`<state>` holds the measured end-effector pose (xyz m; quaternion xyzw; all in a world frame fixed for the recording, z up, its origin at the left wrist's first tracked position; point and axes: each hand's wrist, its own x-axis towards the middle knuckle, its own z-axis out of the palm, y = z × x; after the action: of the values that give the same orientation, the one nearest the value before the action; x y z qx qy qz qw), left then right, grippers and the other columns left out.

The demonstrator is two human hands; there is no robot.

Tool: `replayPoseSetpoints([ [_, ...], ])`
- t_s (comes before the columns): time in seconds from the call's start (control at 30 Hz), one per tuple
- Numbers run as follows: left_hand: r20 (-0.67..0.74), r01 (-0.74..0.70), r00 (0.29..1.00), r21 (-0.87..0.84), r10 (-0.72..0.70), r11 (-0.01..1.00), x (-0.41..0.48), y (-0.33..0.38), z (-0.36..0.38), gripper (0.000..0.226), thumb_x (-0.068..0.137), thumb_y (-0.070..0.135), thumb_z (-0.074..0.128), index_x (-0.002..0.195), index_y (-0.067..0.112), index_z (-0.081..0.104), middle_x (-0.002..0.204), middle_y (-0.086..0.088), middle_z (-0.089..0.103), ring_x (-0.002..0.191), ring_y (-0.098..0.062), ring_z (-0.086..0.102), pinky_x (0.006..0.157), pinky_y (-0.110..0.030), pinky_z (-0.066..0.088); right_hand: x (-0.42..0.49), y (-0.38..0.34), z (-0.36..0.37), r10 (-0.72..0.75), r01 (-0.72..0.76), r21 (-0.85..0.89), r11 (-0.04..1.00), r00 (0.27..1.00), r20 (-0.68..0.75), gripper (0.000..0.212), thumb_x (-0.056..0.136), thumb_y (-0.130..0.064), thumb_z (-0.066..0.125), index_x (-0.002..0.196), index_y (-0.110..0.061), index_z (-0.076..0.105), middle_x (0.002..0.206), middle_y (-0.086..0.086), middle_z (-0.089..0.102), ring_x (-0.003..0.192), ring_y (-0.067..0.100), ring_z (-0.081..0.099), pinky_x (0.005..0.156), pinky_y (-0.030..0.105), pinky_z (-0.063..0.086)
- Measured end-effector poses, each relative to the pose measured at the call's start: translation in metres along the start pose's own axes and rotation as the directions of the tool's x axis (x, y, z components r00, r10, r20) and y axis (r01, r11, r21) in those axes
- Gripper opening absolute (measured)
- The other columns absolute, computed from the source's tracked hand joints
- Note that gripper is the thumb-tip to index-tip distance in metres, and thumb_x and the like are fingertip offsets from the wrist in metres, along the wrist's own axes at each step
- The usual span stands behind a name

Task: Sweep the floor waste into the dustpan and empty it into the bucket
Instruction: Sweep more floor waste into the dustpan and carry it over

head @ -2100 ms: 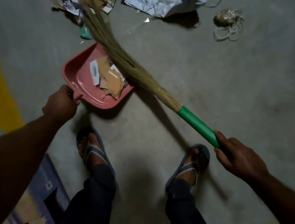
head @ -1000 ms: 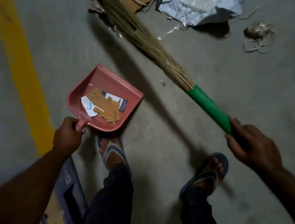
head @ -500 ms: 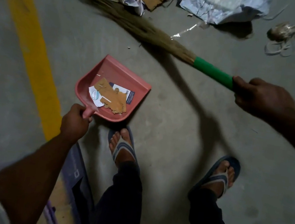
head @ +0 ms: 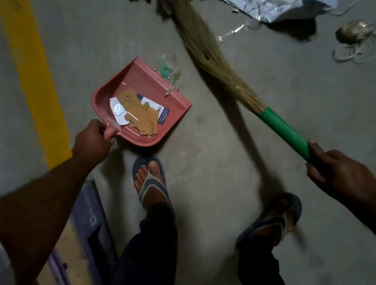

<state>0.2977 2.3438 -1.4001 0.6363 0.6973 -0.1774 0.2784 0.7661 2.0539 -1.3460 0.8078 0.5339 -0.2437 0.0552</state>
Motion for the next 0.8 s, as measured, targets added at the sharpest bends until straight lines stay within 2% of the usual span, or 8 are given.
replayPoseSetpoints([
  [0.1, 0.006, -0.004, 1.0, 0.008, 0.004, 1.0, 0.004, 0.008, -0.002, 0.026, 0.083, 0.023, 0.073, 0.098, 0.02, 0.052, 0.098, -0.014, 0.066, 0.083, -0.038, 0.064, 0.074, -0.05, 0.058, -0.005, -0.016, 0.016, -0.053, 0.051, 0.038, 0.998, 0.997, 0.052, 0.069, 0.074, -0.019, 0.08, 0.138, -0.015, 0.056, 0.089, 0.02, 0.063, 0.062, 0.042, 0.065, 0.051, 0.043, 0.052],
  [0.23, 0.006, -0.027, 1.0, 0.027, 0.027, 0.999, 0.009, 0.015, -0.003, 0.029, 0.082, 0.022, 0.075, 0.101, 0.018, 0.054, 0.1, -0.016, 0.066, 0.084, -0.04, 0.064, 0.072, -0.051, 0.058, -0.024, -0.034, 0.035, -0.162, 0.155, 0.1, 0.983, 0.985, 0.065, 0.075, 0.073, -0.022, 0.082, 0.141, -0.023, 0.05, 0.086, 0.013, 0.063, 0.054, 0.036, 0.063, 0.043, 0.039, 0.05],
  [0.3, 0.005, -0.048, 0.999, 0.027, 0.048, 0.998, 0.009, 0.014, -0.002, 0.028, 0.083, 0.021, 0.075, 0.102, 0.016, 0.054, 0.099, -0.015, 0.066, 0.084, -0.039, 0.064, 0.072, -0.051, 0.058, -0.038, -0.043, 0.037, -0.19, 0.182, 0.143, 0.973, 0.981, 0.045, 0.067, 0.08, -0.029, 0.074, 0.14, -0.026, 0.045, 0.085, 0.011, 0.062, 0.052, 0.035, 0.061, 0.041, 0.037, 0.048],
  [0.37, 0.007, -0.054, 0.999, 0.016, 0.054, 0.998, 0.006, 0.011, -0.001, 0.027, 0.085, 0.02, 0.074, 0.101, 0.016, 0.053, 0.097, -0.013, 0.065, 0.082, -0.038, 0.063, 0.072, -0.051, 0.057, -0.051, -0.049, 0.034, -0.16, 0.152, 0.179, 0.972, 0.986, 0.033, 0.059, 0.085, -0.042, 0.056, 0.141, -0.024, 0.045, 0.086, 0.01, 0.062, 0.053, 0.034, 0.061, 0.04, 0.035, 0.048],
  [0.43, 0.006, -0.037, 0.999, -0.001, 0.037, 0.999, 0.001, 0.007, 0.001, 0.026, 0.085, 0.02, 0.073, 0.099, 0.019, 0.051, 0.097, -0.012, 0.066, 0.081, -0.036, 0.064, 0.073, -0.051, 0.058, -0.062, -0.052, 0.028, -0.112, 0.105, 0.203, 0.974, 0.993, 0.023, 0.061, 0.086, -0.046, 0.047, 0.142, -0.023, 0.046, 0.089, 0.009, 0.063, 0.056, 0.033, 0.063, 0.042, 0.035, 0.05],
  [0.57, 0.006, 0.012, 1.0, -0.065, -0.011, 0.998, -0.017, -0.012, 0.008, 0.025, 0.085, 0.022, 0.073, 0.1, 0.016, 0.054, 0.098, -0.011, 0.067, 0.089, -0.036, 0.062, 0.078, -0.043, 0.053, -0.066, -0.054, 0.011, -0.042, 0.055, 0.193, 0.98, 0.997, -0.07, 0.058, 0.087, -0.044, 0.048, 0.139, -0.02, 0.051, 0.093, 0.01, 0.064, 0.066, 0.034, 0.066, 0.048, 0.038, 0.052],
  [0.7, 0.01, 0.075, 0.997, -0.133, -0.074, 0.988, -0.04, -0.037, 0.013, 0.023, 0.085, 0.024, 0.074, 0.098, 0.015, 0.057, 0.097, -0.012, 0.069, 0.091, -0.036, 0.063, 0.078, -0.043, 0.051, -0.031, -0.06, -0.011, 0.022, 0.009, 0.175, 0.985, 0.985, -0.173, 0.057, 0.088, -0.045, 0.051, 0.138, -0.017, 0.057, 0.097, 0.011, 0.064, 0.078, 0.035, 0.067, 0.059, 0.039, 0.054],
  [0.8, 0.004, 0.131, 0.991, -0.164, -0.132, 0.978, -0.046, -0.056, 0.012, 0.024, 0.083, 0.023, 0.075, 0.097, 0.014, 0.058, 0.099, -0.015, 0.069, 0.093, -0.037, 0.063, 0.078, -0.042, 0.048, 0.02, -0.073, -0.029, -0.007, 0.04, 0.13, 0.991, 0.971, -0.24, 0.056, 0.089, -0.046, 0.052, 0.14, -0.022, 0.055, 0.1, 0.013, 0.064, 0.08, 0.036, 0.066, 0.061, 0.039, 0.054],
])
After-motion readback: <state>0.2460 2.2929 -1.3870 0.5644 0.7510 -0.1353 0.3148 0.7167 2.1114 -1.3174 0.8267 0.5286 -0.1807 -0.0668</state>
